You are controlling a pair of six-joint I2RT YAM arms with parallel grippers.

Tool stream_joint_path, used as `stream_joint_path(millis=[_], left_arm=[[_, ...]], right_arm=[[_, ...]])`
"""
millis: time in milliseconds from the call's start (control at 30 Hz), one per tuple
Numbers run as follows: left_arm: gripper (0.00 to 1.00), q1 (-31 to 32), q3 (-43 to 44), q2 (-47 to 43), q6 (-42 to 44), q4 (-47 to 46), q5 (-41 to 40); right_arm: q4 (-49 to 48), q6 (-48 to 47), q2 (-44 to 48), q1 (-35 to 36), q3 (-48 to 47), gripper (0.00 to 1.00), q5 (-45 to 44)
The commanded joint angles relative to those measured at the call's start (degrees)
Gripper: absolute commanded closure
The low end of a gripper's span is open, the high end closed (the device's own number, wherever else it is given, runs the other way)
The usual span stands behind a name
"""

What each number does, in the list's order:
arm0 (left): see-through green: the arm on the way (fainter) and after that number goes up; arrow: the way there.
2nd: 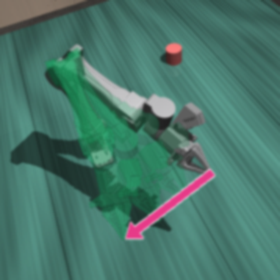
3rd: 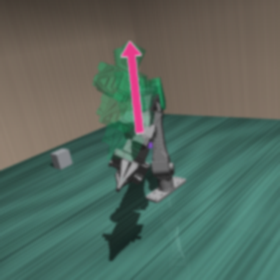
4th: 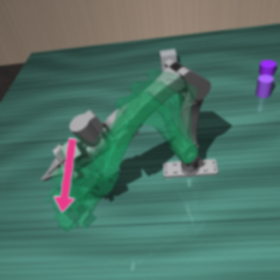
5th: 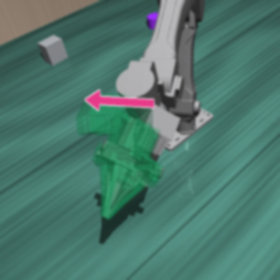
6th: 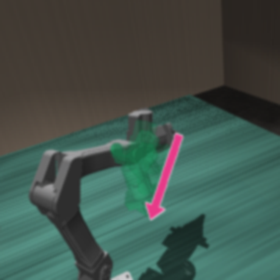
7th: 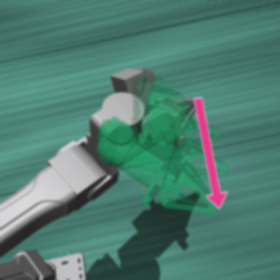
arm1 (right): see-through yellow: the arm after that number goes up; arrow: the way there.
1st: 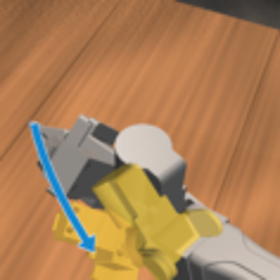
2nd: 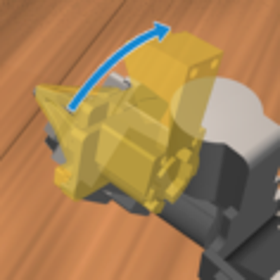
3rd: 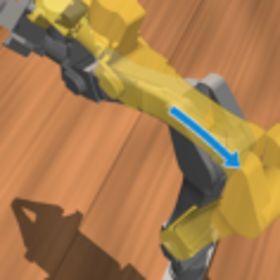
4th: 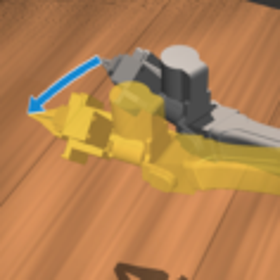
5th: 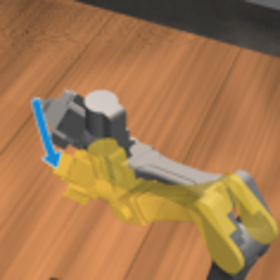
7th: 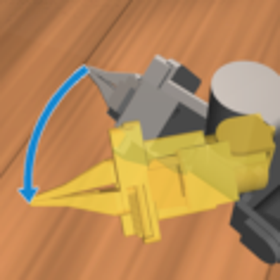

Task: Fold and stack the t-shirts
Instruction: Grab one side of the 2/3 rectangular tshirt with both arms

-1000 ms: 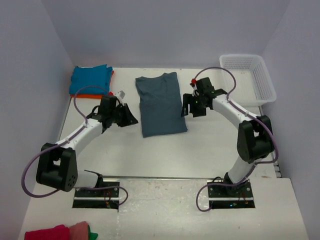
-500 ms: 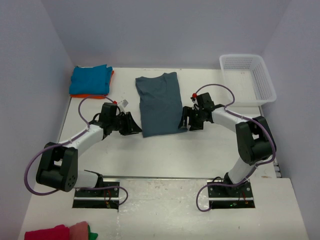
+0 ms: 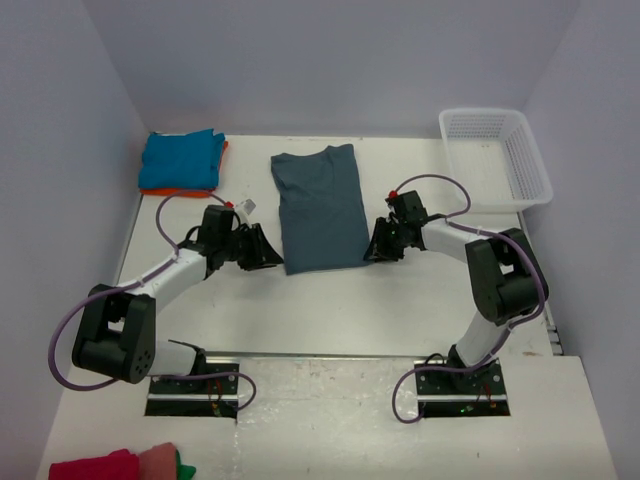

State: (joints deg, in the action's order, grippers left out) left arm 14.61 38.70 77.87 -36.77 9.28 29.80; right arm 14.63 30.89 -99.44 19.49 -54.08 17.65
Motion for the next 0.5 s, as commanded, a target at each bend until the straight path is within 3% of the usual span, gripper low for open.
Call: stream_joint_path(millis=[0,233,367,467], left_arm=[[0.69,-0.8,1.7,-0.1,1.4,0.5,-1.7],[0.69,-1.8,1.1,2.1,1.4,0.2,-3.2],[0.67,-2.0,0.9,4.3,0.8,-1.0,-3.1],[0.66,-2.0,-0.3,6.2,0.2,-4.1,0.4]], right_arm=[[-1.3,1.3,-1.7,0.0,1.2,0.70,-2.7],[-1.9,1.4,-1.9,0.0,1.4,0.78,-2.4],[-2.2,1.4,-1.9,0.0,1.9,0.95,-1.6],[-2.2,1.3,-1.4,0.1,2.4,1.00,-1.2]])
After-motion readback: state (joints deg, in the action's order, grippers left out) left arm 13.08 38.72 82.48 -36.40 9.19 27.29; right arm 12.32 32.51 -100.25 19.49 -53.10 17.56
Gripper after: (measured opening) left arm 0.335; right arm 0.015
